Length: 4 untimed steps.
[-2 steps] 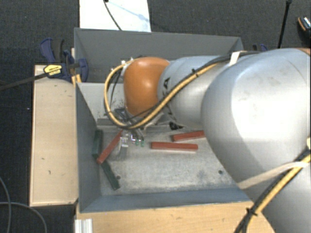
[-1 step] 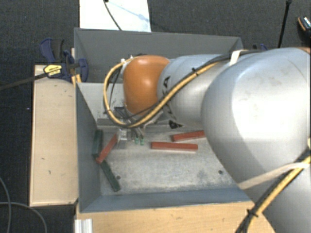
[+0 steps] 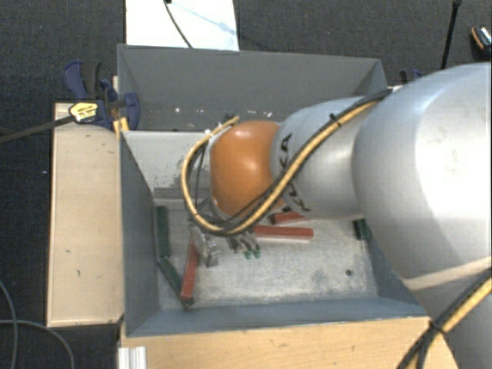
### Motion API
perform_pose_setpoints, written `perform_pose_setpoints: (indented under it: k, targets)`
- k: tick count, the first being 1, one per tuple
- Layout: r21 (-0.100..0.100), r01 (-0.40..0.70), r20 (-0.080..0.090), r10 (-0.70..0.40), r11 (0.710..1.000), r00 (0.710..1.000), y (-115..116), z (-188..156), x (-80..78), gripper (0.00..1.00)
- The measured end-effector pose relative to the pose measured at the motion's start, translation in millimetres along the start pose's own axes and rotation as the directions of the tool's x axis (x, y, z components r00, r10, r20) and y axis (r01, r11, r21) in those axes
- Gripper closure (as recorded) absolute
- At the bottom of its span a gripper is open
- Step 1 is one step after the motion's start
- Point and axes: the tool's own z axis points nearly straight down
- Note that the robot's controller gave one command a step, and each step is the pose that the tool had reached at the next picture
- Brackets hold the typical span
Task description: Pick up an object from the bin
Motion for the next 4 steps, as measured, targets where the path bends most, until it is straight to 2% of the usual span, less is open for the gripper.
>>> perform_pose_setpoints:
  k: [1,2,3,4]
  targets:
    - [-0.001,0.049,0.003,-0.049,0.999,0.999,38.7,-177.2,-0.9,1.00]
    - [-0.002,0.212,-0.011,-0.212,0.977,0.977,45.6,-110.0,12.3,1.00]
    - [-0.003,0.342,-0.010,-0.342,0.940,0.940,32.4,-75.6,38.9,1.00]
    - [-0.004,0.297,-0.013,-0.297,0.955,0.955,49.5,-33.4,27.2,1.00]
